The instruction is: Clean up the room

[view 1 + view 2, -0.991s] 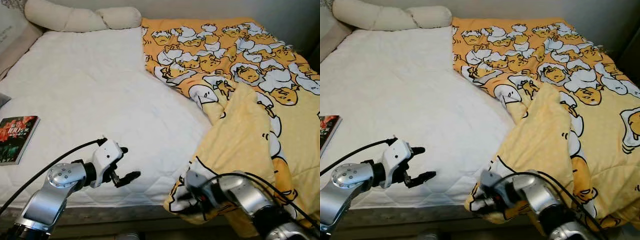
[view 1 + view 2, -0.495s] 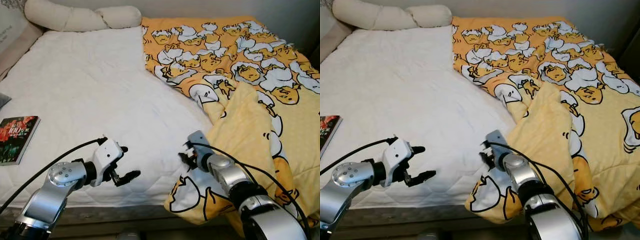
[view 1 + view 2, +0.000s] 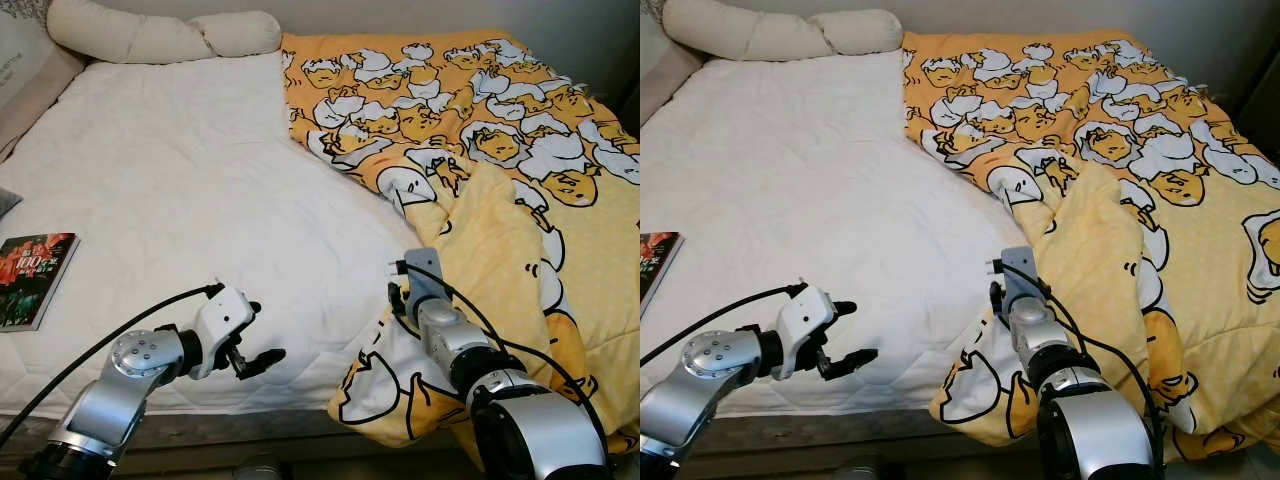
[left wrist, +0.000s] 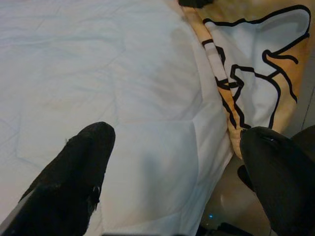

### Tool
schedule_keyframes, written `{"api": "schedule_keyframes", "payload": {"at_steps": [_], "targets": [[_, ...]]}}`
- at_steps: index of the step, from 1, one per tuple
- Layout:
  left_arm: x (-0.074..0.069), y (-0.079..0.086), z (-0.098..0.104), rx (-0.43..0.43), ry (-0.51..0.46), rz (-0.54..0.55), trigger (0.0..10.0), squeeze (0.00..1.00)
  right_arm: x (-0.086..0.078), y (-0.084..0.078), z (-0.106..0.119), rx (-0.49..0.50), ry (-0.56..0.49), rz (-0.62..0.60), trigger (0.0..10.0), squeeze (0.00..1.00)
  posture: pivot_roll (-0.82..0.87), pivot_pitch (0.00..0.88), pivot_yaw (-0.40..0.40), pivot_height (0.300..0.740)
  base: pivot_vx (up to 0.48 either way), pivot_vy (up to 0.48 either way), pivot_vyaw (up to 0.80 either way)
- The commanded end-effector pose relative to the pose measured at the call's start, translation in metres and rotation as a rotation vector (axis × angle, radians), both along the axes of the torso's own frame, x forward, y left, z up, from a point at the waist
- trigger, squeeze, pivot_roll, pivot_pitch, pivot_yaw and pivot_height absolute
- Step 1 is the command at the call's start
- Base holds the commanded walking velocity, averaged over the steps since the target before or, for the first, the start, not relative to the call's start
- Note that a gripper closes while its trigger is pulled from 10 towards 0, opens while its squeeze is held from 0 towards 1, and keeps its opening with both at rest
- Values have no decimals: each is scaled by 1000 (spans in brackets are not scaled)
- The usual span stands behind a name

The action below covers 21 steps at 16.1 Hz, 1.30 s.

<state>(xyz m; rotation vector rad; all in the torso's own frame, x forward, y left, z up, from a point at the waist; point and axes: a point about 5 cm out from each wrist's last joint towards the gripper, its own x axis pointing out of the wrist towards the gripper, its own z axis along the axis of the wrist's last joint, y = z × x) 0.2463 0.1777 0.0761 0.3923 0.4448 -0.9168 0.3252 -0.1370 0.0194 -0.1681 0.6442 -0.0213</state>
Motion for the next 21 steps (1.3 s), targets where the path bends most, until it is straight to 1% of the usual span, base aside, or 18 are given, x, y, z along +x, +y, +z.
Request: {"api": "schedule_keyframes", "payload": {"at_steps": [1, 2, 3, 4, 5, 6, 7, 9, 10, 12, 13, 15, 16, 21], "targets": [[-2, 1, -2, 17, 0, -3, 10000, 0, -2, 2, -2, 32, 27, -29, 10000, 0, 250, 0, 43, 740, 0, 0, 0], [-2, 1, -2, 17, 1, -4, 10000, 0, -4, 3, -5, 47, 43, -44, 10000, 0, 250, 0, 43, 740, 0, 0, 0], [-3, 0, -6, 19, 6, -8, 10000, 0, -10, 1, -12, 65, 81, -73, 5020, 0, 264, 0, 45, 740, 0, 0, 0], [-3, -1, -8, 19, 8, -9, 10000, 0, -11, 0, -14, 66, 92, -79, 5020, 0, 264, 0, 45, 740, 0, 0, 0], [-2, -3, -11, 23, 12, -11, 10000, 0, -14, 0, -16, 76, 109, -85, 0, 0, 276, 0, 44, 740, 0, 0, 0], [2, -7, -18, 29, 16, -13, 10000, 0, -17, -1, -20, 84, 129, -83, 0, 0, 296, 0, 44, 740, 0, 0, 0], [7, -12, -25, 36, 24, -10, 10000, 0, -19, -5, -22, 73, 142, -76, 0, 0, 309, 0, 46, 740, 0, 0, 0], [13, -19, -38, 50, 42, -6, 10000, 0, -21, -11, -24, 53, 161, -68, 0, 0, 325, 0, 47, 740, 0, 0, 0], [15, -23, -47, 63, 55, 0, 10000, 0, -23, -15, -25, 47, 174, -59, 0, 0, 333, 0, 46, 740, 0, 0, 0], [18, -29, -55, 74, 64, 5, 10000, 0, -25, -20, -27, 33, 194, -49, 0, 0, 343, 0, 44, 740, 0, 0, 0], [19, -30, -57, 75, 62, 4, 10000, 0, -26, -23, -29, 25, 204, -49, 0, 0, 343, 0, 43, 740, 0, 0, 0], [20, -23, -50, 63, 45, -4, 10000, 0, -27, -25, -29, 25, 210, -57, 0, 0, 342, 0, 41, 740, 0, 0, 0], [21, -22, -49, 60, 38, -6, 10000, 0, -27, -26, -29, 29, 210, -60, 0, 0, 340, 0, 41, 740, 0, 0, 0], [25, -21, -48, 44, 19, -9, 10000, 0, -27, -30, -29, 40, 211, -65, 0, 0, 331, 0, 43, 740, 0, 0, 0]]}}
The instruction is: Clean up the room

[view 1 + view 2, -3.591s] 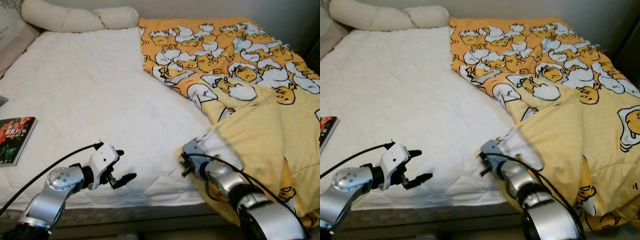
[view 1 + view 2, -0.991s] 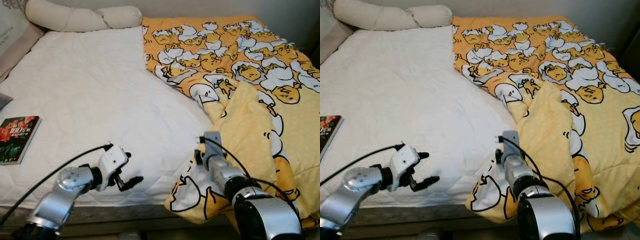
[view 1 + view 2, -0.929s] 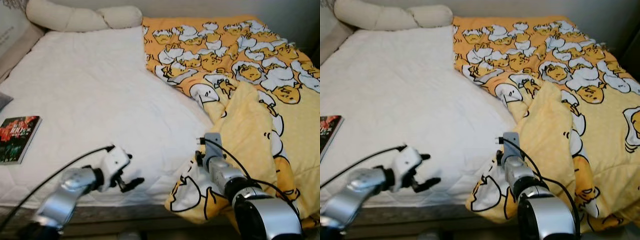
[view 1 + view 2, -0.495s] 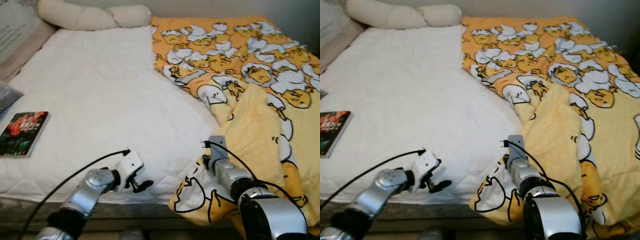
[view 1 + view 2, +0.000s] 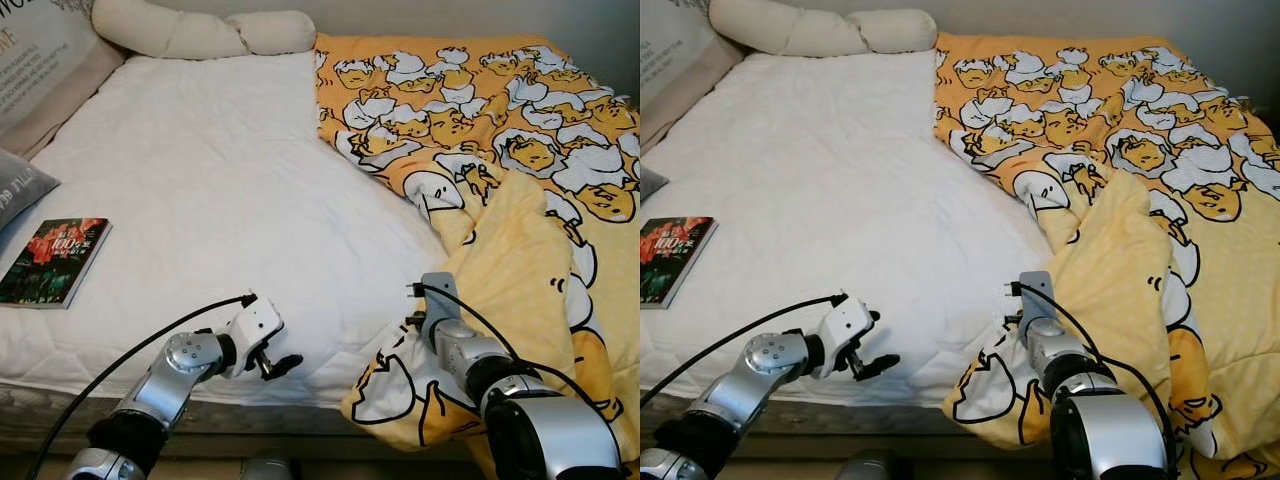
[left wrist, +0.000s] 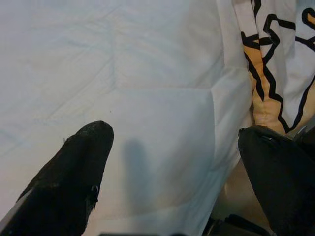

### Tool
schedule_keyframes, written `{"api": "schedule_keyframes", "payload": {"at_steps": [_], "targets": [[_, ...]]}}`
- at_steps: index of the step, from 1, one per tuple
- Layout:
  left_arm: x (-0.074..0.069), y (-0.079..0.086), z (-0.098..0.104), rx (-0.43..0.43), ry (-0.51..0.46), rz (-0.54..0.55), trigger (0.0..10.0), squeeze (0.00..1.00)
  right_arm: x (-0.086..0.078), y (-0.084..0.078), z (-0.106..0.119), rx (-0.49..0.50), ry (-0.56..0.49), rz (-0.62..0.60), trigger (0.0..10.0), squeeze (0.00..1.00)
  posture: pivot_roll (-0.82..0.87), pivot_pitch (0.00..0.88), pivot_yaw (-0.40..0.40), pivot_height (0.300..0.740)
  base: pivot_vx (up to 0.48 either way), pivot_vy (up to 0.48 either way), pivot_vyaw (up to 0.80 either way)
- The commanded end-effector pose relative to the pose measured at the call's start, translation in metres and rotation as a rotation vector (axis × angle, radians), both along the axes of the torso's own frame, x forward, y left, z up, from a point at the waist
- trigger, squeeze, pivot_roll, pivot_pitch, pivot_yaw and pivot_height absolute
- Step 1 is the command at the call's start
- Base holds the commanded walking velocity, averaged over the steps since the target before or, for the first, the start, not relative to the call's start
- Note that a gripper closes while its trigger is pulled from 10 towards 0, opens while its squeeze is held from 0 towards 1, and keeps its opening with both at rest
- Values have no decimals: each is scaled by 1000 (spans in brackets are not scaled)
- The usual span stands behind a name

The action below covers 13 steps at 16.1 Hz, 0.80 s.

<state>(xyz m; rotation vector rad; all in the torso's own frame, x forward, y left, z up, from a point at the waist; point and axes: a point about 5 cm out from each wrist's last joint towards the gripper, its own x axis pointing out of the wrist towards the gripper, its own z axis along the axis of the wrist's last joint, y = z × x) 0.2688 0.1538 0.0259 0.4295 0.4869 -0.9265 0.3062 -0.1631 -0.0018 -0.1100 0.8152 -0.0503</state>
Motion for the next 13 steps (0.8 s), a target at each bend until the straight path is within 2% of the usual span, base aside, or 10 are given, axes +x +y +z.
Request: {"api": "schedule_keyframes", "payload": {"at_steps": [1, 3, 10, 12, 13], "targets": [[3, 2, 3, -22, -4, 11, 10000, 0, -8, -4, -8, 0, 45, -6, 0, 0, 330, 0, 43, 740, 0, 0, 0], [3, 2, 4, -52, -5, 13, 10000, 0, -8, -6, -8, 3, 46, -8, 0, 0, 328, 0, 41, 740, 0, 0, 0], [5, 0, 1, -50, -12, 5, 10000, 0, -10, -21, -7, 33, 40, -34, 0, 0, 306, 0, 31, 740, 0, 0, 0], [4, -1, -1, -55, -14, 8, 10000, 0, -6, -19, -3, 124, 9, 58, 0, 0, 277, 0, 18, 740, 0, 0, 0], [3, -2, -2, -59, -15, 10, 10000, 0, -6, -11, -1, 196, -5, 210, 0, 0, 266, 0, 19, 740, 0, 0, 0]]}}
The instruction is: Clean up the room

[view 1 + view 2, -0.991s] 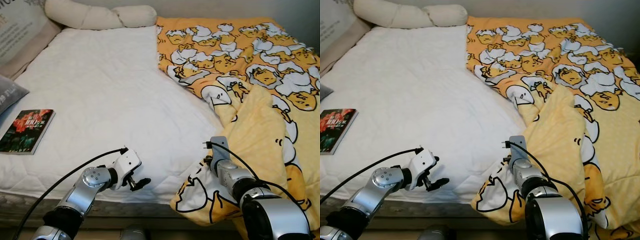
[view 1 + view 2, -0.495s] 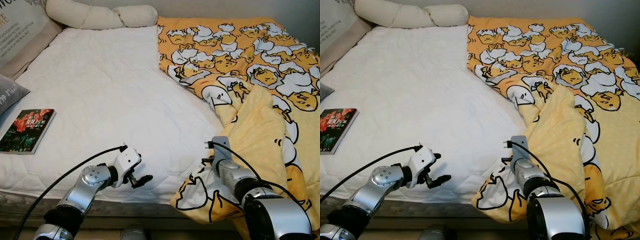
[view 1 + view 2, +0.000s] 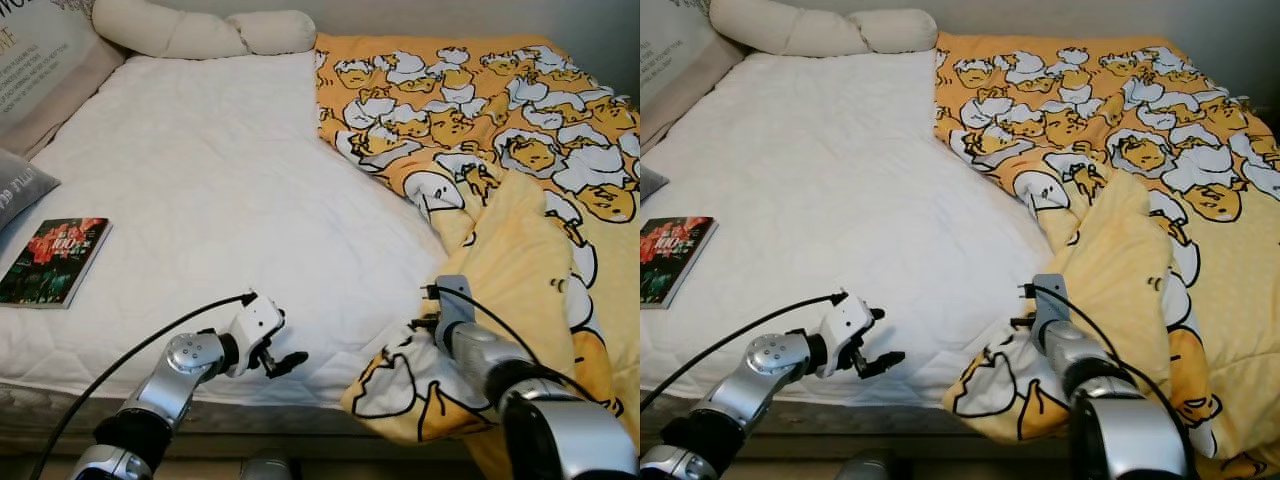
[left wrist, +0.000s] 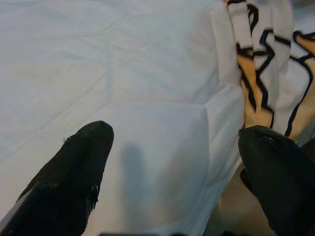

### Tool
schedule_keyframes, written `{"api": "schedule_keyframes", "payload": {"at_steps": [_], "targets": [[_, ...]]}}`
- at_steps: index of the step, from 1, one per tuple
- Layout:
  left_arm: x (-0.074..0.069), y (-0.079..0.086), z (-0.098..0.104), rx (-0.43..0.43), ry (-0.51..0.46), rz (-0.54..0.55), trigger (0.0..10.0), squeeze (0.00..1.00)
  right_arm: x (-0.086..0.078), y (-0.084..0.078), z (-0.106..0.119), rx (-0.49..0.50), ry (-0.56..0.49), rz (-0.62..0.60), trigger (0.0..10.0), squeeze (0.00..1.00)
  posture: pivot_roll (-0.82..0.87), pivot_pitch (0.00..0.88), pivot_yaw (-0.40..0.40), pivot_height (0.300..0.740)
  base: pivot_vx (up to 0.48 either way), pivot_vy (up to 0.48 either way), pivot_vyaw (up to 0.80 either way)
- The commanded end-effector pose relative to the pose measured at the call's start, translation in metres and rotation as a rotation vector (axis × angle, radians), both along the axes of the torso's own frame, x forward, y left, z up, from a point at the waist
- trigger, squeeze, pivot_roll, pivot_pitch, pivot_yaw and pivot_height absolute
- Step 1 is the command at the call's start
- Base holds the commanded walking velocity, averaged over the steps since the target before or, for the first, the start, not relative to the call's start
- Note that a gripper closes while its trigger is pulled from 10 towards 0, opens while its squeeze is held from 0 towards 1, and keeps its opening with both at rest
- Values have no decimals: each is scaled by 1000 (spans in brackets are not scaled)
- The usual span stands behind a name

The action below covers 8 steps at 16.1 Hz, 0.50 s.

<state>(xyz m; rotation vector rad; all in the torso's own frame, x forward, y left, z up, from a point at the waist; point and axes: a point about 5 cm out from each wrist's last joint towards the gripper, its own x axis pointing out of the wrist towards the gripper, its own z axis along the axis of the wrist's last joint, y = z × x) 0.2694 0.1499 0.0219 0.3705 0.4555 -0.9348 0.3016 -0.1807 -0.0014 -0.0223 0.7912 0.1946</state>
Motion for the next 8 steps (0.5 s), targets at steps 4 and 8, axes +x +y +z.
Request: {"api": "schedule_keyframes", "payload": {"at_steps": [4, 8], "targets": [[2, 1, 1, -8, -8, -3, 10000, 0, -62, 16, -19, 212, 140, 863, 0, 0, 240, 0, 24, 740, 0, 0, 0], [2, 1, 1, -16, -8, -8, 10000, 0, -123, -2, -9, 316, 341, 1303, 0, 0, 230, 0, 25, 740, 0, 0, 0]]}}
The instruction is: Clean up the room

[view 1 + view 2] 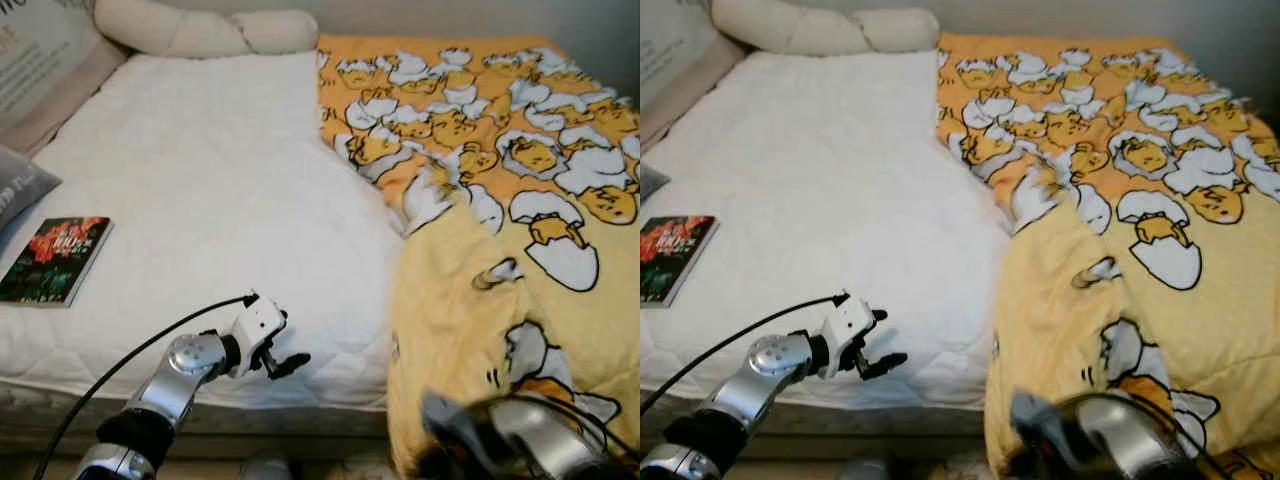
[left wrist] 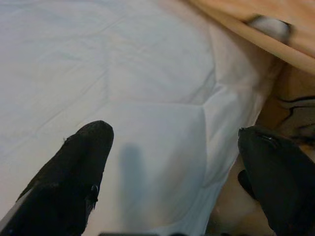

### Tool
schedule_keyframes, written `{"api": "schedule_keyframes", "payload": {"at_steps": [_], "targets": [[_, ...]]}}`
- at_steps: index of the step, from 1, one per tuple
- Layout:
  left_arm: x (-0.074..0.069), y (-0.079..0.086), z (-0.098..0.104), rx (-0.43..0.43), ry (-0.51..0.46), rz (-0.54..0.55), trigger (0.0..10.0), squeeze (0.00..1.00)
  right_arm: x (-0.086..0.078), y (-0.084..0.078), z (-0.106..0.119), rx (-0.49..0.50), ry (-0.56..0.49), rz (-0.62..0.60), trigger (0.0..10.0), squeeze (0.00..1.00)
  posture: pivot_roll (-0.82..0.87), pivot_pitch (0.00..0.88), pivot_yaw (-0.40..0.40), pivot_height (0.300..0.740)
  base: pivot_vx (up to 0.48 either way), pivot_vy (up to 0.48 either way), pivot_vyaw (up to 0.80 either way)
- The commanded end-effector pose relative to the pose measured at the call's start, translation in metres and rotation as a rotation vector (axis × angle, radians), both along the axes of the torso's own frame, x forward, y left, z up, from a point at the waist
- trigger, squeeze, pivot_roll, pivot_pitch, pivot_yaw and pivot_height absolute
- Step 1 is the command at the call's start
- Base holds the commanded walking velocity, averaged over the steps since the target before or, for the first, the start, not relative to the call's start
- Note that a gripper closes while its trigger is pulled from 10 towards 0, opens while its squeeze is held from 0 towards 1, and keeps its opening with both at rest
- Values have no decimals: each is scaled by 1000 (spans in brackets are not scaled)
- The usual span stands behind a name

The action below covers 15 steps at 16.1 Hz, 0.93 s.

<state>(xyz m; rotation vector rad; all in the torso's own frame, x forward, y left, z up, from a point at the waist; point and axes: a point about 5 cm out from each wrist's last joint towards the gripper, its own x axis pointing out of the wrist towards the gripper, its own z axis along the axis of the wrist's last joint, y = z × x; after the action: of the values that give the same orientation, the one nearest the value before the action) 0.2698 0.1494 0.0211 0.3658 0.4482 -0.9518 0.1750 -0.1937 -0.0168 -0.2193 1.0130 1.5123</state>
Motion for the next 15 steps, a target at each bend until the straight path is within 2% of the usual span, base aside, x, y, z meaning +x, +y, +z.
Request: {"api": "schedule_keyframes", "payload": {"at_steps": [1, 2, 3, 4, 5, 6, 7, 8, 9, 11, 12, 14, 15], "targets": [[2, 2, 2, -6, -7, 9, 10000, 0, 1, 12, 9, 54, 10, 83, 0, 0, 229, 0, 24, 740, 0, 0, 0], [3, 2, 2, -7, -8, 11, 10000, 0, 5, 12, 9, 29, -34, 83, 0, 0, 230, 0, 23, 740, 0, 0, 0], [3, 2, 2, -8, -9, 12, 10000, 0, 8, 12, 7, 3, -67, 54, 10000, 0, 230, 0, 22, 740, 0, 0, 0], [3, 2, 2, -9, -10, 12, 10000, 0, 11, 12, 5, -13, -85, 36, 10000, 0, 230, 0, 22, 740, 0, 0, 0], [3, 2, 2, -9, -11, 12, 10000, 0, 15, 13, 5, -29, -98, 11, 10000, 906, 234, 0, 21, 740, 0, 0, 0], [3, 2, 2, -9, -12, 12, 10000, 0, 17, 13, 8, -37, -103, -9, 10000, 1000, 234, 0, 21, 740, 0, 0, 0], [3, 3, 2, -8, -13, 13, 10000, 0, 20, 14, 8, -43, -107, -24, 10000, 1000, 237, 0, 19, 740, 0, 0, 0], [3, 3, 2, -5, -14, 16, 10000, 0, 35, 17, 8, -78, -171, -93, 10000, 1000, 243, 0, 16, 740, 0, 0, 0], [3, 3, 1, -5, -15, 17, 10000, 0, 39, 18, 7, -87, -188, -122, 10000, 1000, 244, 0, 16, 740, 0, 0, 0], [2, 4, 1, -4, -14, 18, 10000, 0, 46, 25, 12, -52, -198, -141, 10000, 1000, 249, 0, 16, 740, 0, 0, 0], [2, 4, 1, -2, -15, 19, 10000, 0, 53, 33, 17, -15, -228, -165, 10000, 1000, 250, 0, 16, 740, 0, 0, 0], [1, 5, 1, 0, -16, 19, 10000, 0, 73, 51, 24, 29, -317, -317, 10000, 1000, 252, 0, 18, 740, 0, 0, 0], [0, 6, 0, 0, -16, 18, 10000, 0, 78, 55, 25, 34, -338, -352, 10000, 1000, 252, 0, 18, 740, 0, 0, 0]]}}
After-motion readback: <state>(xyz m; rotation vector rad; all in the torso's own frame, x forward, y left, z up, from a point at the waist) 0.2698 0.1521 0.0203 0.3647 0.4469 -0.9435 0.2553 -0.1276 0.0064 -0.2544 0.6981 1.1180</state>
